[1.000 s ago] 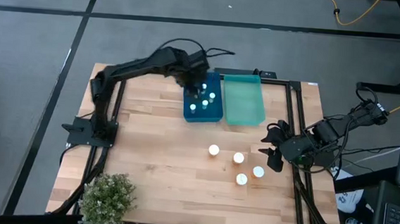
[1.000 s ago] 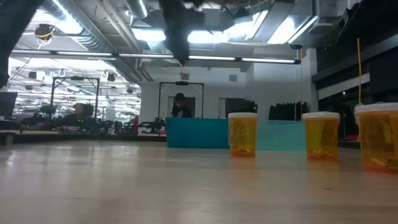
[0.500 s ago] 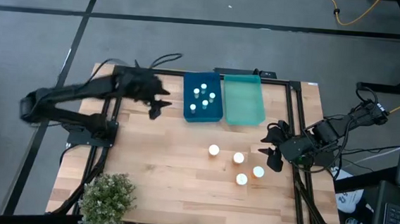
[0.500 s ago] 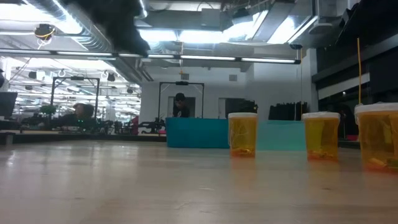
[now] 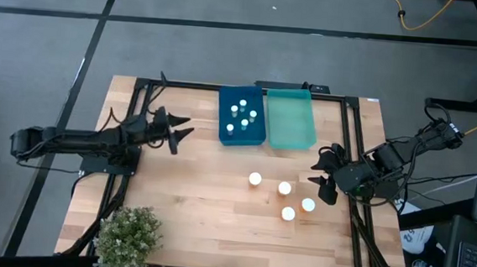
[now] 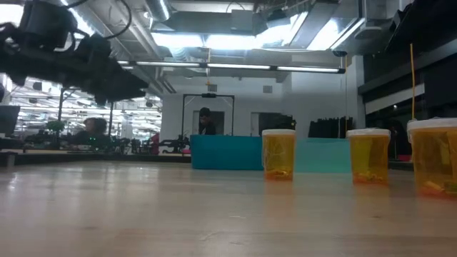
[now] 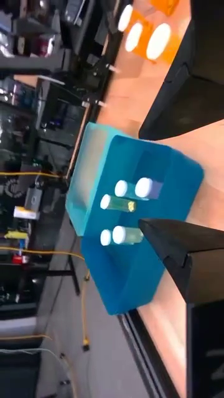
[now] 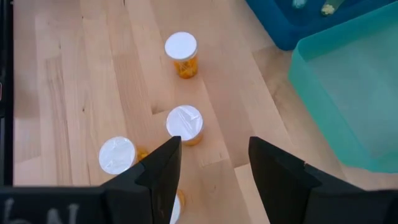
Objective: Pick and place medicine bottles into bin by pill shape (circle, oval)
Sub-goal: Put the orange pill bottle on the green bin
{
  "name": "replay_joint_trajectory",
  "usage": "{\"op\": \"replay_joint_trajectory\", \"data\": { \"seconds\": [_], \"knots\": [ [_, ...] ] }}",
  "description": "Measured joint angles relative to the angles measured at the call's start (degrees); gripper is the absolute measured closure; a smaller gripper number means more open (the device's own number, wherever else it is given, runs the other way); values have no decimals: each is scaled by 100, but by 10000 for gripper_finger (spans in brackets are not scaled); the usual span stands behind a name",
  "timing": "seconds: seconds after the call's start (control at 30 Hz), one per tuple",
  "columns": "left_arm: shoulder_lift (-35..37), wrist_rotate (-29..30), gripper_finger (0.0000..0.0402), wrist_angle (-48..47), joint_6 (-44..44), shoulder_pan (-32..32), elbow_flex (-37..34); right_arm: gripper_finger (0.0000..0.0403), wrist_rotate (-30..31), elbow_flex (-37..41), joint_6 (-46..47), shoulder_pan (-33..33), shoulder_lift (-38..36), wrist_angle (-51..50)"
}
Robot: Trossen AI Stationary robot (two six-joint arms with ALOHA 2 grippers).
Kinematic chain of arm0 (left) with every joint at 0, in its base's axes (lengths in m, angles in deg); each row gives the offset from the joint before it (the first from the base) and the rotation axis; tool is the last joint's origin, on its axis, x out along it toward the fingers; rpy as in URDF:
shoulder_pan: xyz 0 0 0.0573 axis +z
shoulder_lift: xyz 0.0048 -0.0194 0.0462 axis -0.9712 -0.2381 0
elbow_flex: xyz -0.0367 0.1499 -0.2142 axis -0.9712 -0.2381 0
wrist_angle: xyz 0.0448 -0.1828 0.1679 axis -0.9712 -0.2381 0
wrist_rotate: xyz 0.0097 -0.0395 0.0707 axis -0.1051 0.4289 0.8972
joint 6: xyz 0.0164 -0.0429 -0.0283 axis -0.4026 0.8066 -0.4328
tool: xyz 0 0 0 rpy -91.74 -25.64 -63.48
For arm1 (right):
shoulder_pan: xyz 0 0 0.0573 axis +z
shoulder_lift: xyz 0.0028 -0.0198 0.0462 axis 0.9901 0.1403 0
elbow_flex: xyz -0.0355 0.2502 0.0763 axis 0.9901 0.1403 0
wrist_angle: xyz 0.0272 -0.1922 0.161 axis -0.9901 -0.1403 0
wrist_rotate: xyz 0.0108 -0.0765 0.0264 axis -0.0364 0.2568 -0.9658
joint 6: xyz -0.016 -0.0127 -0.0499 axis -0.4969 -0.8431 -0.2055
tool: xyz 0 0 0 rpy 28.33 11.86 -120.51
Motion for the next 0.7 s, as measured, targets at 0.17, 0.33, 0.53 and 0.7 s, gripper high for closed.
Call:
{"op": "replay_joint_trajectory", "data": {
  "seconds": [0.17,0.33,0.53,0.7],
  "knots": [
    [83,23,193,-279,-52,-77,-104,212,71,0,-171,-2,0,59],
    [83,23,193,-318,36,-75,-99,212,22,0,-944,-2,0,642],
    [82,25,193,-318,-199,-75,-99,202,16,0,-1182,-11,1,1388],
    [82,25,193,-318,-194,-75,-99,156,62,0,-1168,-11,2,1337]
  ]
}}
